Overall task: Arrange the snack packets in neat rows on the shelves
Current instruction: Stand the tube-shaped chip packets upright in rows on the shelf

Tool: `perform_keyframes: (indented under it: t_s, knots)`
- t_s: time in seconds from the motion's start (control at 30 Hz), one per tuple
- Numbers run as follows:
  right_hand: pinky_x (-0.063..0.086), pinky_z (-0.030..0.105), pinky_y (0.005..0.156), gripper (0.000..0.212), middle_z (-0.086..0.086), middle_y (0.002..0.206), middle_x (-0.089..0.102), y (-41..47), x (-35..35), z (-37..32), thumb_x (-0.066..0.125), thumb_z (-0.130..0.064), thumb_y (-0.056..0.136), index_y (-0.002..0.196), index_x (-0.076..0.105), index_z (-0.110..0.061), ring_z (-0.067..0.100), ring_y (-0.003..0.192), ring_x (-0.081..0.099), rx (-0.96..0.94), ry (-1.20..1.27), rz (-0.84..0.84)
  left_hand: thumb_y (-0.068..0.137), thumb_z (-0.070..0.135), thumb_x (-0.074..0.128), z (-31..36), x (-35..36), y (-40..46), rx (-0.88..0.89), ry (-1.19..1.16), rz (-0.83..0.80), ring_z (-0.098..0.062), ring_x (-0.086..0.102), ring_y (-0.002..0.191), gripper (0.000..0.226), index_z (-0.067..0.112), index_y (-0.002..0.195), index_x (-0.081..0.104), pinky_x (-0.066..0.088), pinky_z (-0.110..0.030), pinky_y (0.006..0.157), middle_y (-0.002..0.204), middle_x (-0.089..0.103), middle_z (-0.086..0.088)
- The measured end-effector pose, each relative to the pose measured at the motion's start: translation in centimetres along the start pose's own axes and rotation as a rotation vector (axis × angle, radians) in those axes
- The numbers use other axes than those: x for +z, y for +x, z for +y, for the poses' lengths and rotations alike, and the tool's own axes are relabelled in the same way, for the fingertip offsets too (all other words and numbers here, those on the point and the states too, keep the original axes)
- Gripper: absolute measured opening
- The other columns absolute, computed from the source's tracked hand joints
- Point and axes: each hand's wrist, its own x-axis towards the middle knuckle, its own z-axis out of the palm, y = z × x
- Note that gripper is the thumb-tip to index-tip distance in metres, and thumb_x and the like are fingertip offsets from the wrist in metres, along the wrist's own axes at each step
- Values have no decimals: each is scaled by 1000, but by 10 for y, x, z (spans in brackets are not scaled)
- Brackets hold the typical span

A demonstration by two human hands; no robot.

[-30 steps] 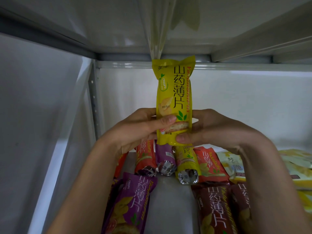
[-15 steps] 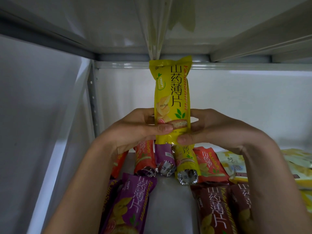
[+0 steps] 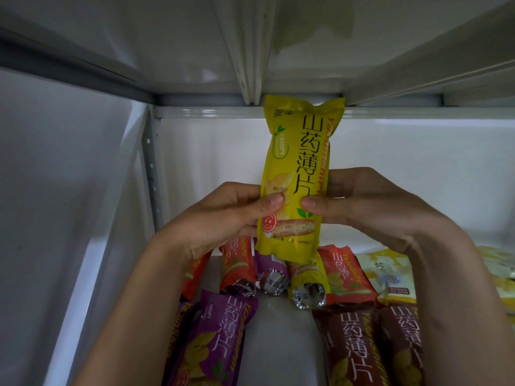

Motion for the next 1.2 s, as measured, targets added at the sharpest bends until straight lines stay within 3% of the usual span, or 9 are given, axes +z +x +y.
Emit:
perform_keyframes:
  t_s: [0.17, 0.33, 0.5, 0.63, 0.83, 1.03, 1.2]
  knots:
    - [53, 42, 106, 49, -2, 119, 78, 0, 0, -1, 75, -26, 76, 124, 73, -16, 17, 115, 73, -36, -24, -3, 89, 27, 65, 3, -1, -2, 44, -17, 6, -26, 73, 116, 46, 7, 130, 68, 61, -36, 95, 124, 76, -10]
    - [57, 36, 103, 47, 0, 116, 79, 2, 4, 0, 77, -18, 76, 123, 74, -14, 17, 111, 74, -24, -73, -39, 94, 28, 60, 3, 0, 2, 109, -131, 62, -26, 73, 115, 41, 2, 125, 70, 59, -29, 93, 123, 76, -12]
    - [55, 36, 105, 48, -3, 118, 78, 3, 6, -2, 74, -31, 78, 124, 74, -18, 14, 114, 73, -40, -20, -16, 91, 24, 63, 1, -2, 2, 131, -97, 87, -29, 74, 113, 42, 0, 126, 70, 61, -33, 91, 122, 76, -15]
    - [60, 27, 94, 38, 2, 112, 80, 4, 7, -3, 70, -22, 81, 118, 74, -13, 18, 108, 76, -97, 92, 66, 88, 21, 67, 0, -1, 3, 132, -88, 92, -36, 71, 116, 44, -1, 126, 70, 61, -36, 95, 122, 74, -20]
    - [54, 44, 105, 44, 0, 113, 80, 5, 10, -2, 74, -29, 76, 119, 76, -17, 18, 110, 75, -52, -8, 45, 96, 22, 61, 5, 3, 8, 254, -181, 206, -32, 69, 122, 43, -3, 130, 67, 55, -37, 107, 126, 74, -16]
    - [55, 31, 104, 39, 2, 117, 79, 7, 9, -5, 68, -28, 84, 119, 74, -13, 17, 114, 73, -134, 134, 103, 87, 27, 71, 2, 0, 7, 242, -127, 307, -36, 69, 121, 46, -1, 123, 72, 49, -51, 113, 121, 75, -18]
    - [60, 32, 96, 32, 5, 108, 80, 8, 8, -3, 68, -24, 83, 111, 77, -12, 20, 105, 77, -177, 148, 181, 87, 22, 69, 7, 3, 8, 227, -226, 249, -32, 70, 120, 46, -3, 125, 70, 54, -39, 108, 123, 75, -17]
